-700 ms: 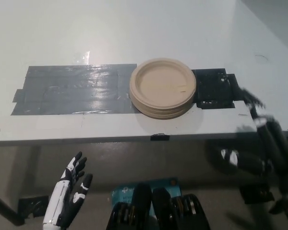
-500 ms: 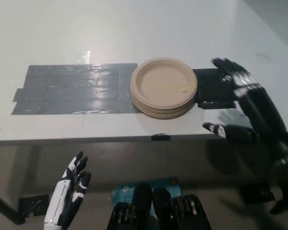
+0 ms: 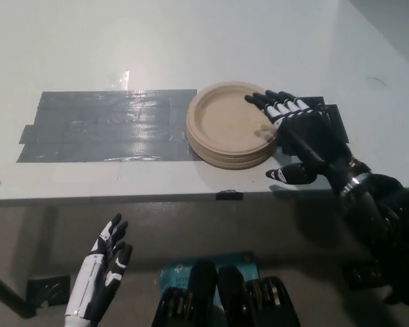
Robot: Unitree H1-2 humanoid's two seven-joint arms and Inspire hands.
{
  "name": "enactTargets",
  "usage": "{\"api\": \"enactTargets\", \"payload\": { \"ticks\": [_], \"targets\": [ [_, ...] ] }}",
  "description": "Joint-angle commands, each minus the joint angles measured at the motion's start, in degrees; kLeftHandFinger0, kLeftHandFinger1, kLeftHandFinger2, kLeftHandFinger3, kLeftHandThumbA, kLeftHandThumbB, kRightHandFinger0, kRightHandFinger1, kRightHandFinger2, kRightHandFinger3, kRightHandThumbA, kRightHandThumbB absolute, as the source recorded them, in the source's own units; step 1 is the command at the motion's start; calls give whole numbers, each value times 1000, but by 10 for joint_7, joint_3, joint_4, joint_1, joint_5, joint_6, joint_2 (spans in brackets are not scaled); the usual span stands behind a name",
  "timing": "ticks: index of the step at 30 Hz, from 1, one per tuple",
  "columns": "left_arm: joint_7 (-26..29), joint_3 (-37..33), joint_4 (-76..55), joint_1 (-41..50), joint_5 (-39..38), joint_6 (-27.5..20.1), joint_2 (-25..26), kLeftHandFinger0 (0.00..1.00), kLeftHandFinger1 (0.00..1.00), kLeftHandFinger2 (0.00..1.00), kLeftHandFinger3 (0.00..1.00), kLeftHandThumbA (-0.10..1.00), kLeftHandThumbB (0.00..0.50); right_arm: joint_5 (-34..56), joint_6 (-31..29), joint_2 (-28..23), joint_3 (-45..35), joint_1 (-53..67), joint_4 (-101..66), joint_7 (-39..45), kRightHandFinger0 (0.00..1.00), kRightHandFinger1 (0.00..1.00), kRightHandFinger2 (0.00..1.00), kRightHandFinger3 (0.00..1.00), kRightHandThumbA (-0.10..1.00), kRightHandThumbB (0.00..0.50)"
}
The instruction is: A stack of plates is kept in the middle of the desk close to the robot and the robot grabs the stack with its right hand, picks it up and hands it to a person.
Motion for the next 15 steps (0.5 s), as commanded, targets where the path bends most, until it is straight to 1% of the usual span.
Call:
{"api": "enactTargets", "payload": {
  "ticks": [1, 6, 9, 11, 15],
  "targets": [
    [-4, -3, -17, -6, 1, -16, 1, 990, 1000, 1000, 1000, 881, 0, -41, 0, 1, 15, -41, 17, 1, 1000, 1000, 1000, 1000, 1000, 500],
    [-5, -3, -19, -9, 0, -14, 1, 986, 1000, 1000, 1000, 875, 0, -61, -1, 9, 31, -54, 47, -14, 1000, 1000, 1000, 1000, 1000, 500],
    [-5, -5, -19, -11, 2, -14, 3, 982, 1000, 1000, 1000, 876, 0, -76, -11, 15, 36, -61, 71, -45, 1000, 1000, 1000, 1000, 1000, 500],
    [-6, -5, -19, -12, 2, -15, 4, 962, 1000, 1000, 1000, 887, 0, -83, -22, 19, 39, -64, 90, -74, 1000, 1000, 1000, 1000, 1000, 493],
    [-10, -5, -20, -10, -4, -16, 4, 962, 1000, 1000, 1000, 888, 0, -94, -33, 25, 44, -68, 114, -109, 1000, 1000, 1000, 1000, 1000, 482]
  ]
}}
